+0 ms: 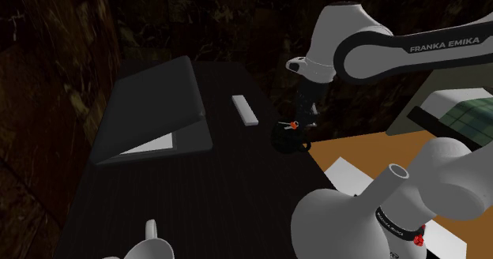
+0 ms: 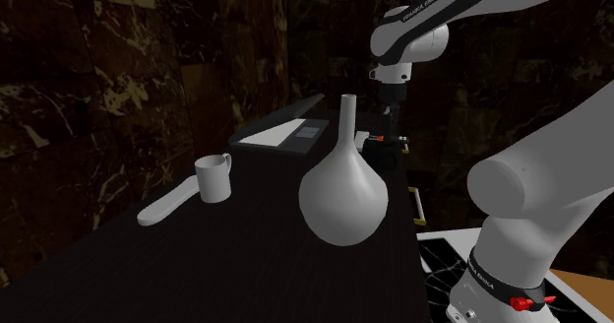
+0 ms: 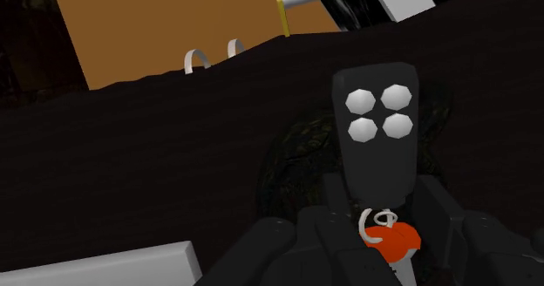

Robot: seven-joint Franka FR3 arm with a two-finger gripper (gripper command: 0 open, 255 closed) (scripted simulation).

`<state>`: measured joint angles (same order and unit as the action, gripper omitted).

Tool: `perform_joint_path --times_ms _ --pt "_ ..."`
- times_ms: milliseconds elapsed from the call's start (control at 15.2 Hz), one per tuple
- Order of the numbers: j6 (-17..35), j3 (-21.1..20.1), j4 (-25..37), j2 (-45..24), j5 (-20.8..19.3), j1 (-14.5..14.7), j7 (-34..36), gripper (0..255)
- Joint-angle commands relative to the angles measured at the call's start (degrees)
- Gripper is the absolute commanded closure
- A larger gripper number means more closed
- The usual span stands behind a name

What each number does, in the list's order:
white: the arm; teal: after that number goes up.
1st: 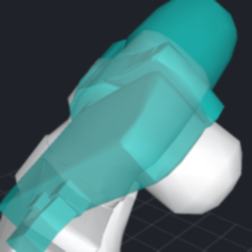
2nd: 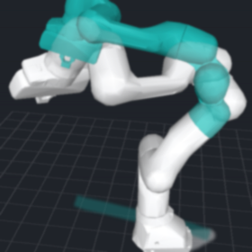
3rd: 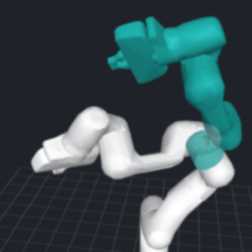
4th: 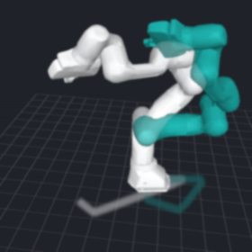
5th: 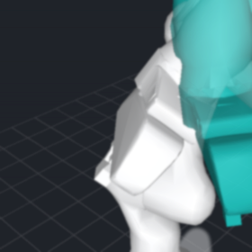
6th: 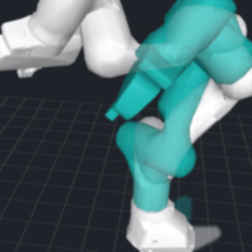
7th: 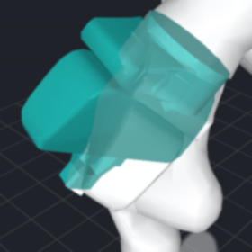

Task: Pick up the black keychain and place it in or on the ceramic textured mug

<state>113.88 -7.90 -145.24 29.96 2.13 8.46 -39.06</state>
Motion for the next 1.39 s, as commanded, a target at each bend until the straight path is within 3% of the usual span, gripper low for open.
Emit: perform_joint_path --times_ms 0,528,594,924,1188,1320 --pt "2.0 -0.1 -1.3 -0.7 0.0 0.0 0.0 255" --pt "2.3 -0.1 -1.5 -0.8 0.0 0.0 0.0 255" --pt "2.2 -0.1 -1.5 -0.7 0.0 0.0 0.0 0" --pt "2.3 -0.1 -1.5 -0.8 0.0 0.0 0.0 0" --pt "-5.5 0.2 4.6 1.0 -0.1 0.0 0.0 0" --pt "-5.5 0.2 4.6 1.0 -0.1 0.0 0.0 0"
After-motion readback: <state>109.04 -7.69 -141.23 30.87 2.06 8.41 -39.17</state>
